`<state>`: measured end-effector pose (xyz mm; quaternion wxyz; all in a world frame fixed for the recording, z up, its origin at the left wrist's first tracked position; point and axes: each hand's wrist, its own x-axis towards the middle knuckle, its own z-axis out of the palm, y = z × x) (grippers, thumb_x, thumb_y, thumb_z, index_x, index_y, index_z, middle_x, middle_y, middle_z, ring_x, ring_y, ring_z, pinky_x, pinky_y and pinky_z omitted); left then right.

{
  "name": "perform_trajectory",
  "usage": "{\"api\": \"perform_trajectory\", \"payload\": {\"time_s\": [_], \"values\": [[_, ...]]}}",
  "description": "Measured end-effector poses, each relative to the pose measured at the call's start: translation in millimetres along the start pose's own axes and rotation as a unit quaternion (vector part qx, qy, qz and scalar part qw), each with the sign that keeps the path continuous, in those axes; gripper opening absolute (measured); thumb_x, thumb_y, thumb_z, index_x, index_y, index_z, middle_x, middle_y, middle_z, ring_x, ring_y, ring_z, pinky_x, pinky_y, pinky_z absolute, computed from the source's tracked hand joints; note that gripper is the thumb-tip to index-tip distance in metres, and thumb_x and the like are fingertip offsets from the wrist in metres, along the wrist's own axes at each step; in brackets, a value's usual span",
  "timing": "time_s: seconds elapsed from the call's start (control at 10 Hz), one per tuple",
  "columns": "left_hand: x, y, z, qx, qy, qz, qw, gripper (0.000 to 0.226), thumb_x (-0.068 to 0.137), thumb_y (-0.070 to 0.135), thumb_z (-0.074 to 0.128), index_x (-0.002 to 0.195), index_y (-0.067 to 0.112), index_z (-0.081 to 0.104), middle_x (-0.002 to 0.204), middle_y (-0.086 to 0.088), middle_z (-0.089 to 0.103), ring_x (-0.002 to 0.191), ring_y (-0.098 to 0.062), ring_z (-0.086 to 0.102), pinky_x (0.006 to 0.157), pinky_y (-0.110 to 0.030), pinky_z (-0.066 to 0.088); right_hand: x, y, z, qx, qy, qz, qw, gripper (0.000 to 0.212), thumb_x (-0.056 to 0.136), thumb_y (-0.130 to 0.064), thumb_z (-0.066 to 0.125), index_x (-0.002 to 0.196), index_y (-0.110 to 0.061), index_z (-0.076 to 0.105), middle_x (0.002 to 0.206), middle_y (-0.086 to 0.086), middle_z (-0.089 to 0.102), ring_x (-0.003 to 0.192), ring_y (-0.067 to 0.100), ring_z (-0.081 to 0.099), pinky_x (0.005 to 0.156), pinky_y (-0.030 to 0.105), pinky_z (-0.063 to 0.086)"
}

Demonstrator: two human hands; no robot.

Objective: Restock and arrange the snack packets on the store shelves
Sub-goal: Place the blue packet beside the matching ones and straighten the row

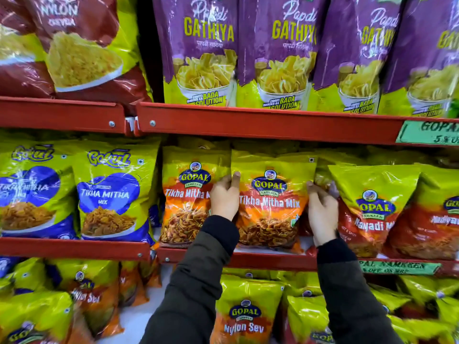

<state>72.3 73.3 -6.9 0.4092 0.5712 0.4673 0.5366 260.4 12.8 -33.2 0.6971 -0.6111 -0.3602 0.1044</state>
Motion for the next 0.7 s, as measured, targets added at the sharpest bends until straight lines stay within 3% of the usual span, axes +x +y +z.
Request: {"api": "perform_trajectory", "payload": {"time_s": [0.1,0.2,0.3,0.4,0.5,0.6,0.7], "values": [[-5.3,-0.3,0.7,-0.029,0.015,0.007,0.999,0.044,0.098,0.034,0.056,0.087,-0.008,0.066,0.088,-0.033,0.065,0.087,-0.043,0.062,0.078,-0.042,0.045,5.5,1.6,0.9,0.043,0.012,0.032,0.998,0.025,0.094,-0.040,0.063,0.072,-0.031,0.072,0.055,-0.027,0.066,0.060,-0.016,0.059,0.056,0.005,0.040],[-4.5,-1.7,0.6,-0.007,0.036,0.014,0.999,0.043,0.096,0.030,0.061,0.084,-0.012,0.065,0.090,-0.035,0.065,0.088,-0.042,0.062,0.081,-0.048,0.050,14.6,4.3,2.4,0.042,0.027,0.046,0.998,0.027,0.089,-0.042,0.068,0.064,-0.034,0.069,0.060,-0.023,0.068,0.066,-0.008,0.061,0.065,0.016,0.044],[3.1,-6.5,4.1,0.022,0.044,0.000,0.999,0.047,0.096,0.028,0.062,0.055,0.010,0.047,0.048,-0.002,0.043,0.045,-0.015,0.040,0.054,-0.028,0.031,21.8,9.4,7.6,0.020,0.023,0.047,0.998,0.030,0.091,-0.039,0.067,0.065,-0.024,0.068,0.065,-0.008,0.066,0.065,0.013,0.057,0.062,0.022,0.039],[9.4,-9.6,8.7,0.047,0.035,-0.013,0.998,0.050,0.097,0.029,0.059,0.054,0.012,0.041,0.050,0.000,0.035,0.046,-0.016,0.029,0.046,-0.026,0.022,22.7,6.2,11.4,-0.025,0.010,0.042,0.999,0.029,0.096,-0.035,0.062,0.083,-0.011,0.072,0.076,0.011,0.067,0.070,0.025,0.056,0.056,0.028,0.033],[8.3,-6.8,10.0,0.035,0.043,-0.007,0.998,0.031,0.096,0.032,0.060,0.084,0.005,0.069,0.075,-0.006,0.062,0.067,-0.017,0.053,0.064,-0.024,0.041,19.2,-1.9,8.0,-0.048,0.006,0.051,0.998,0.032,0.097,-0.033,0.059,0.101,-0.004,0.074,0.086,0.006,0.065,0.082,0.026,0.061,0.057,0.028,0.031],[0.1,-7.1,0.9,0.008,0.058,0.014,0.998,0.033,0.095,0.033,0.061,0.119,0.011,0.067,0.091,0.007,0.067,0.078,-0.002,0.060,0.069,-0.007,0.044,5.6,-5.1,-2.3,-0.057,0.014,0.015,0.998,0.029,0.097,-0.026,0.060,0.115,-0.007,0.073,0.101,0.000,0.067,0.095,0.019,0.065,0.063,0.013,0.036],[-13.5,-7.8,-14.0,-0.007,0.071,0.052,0.996,0.025,0.095,0.025,0.061,0.119,0.017,0.066,0.091,0.005,0.071,0.082,-0.005,0.066,0.072,-0.009,0.051,-20.4,-8.4,-11.6,-0.075,0.051,-0.029,0.995,0.035,0.096,-0.028,0.062,0.126,-0.011,0.067,0.118,0.006,0.072,0.105,0.020,0.066,0.086,0.014,0.043]]}}
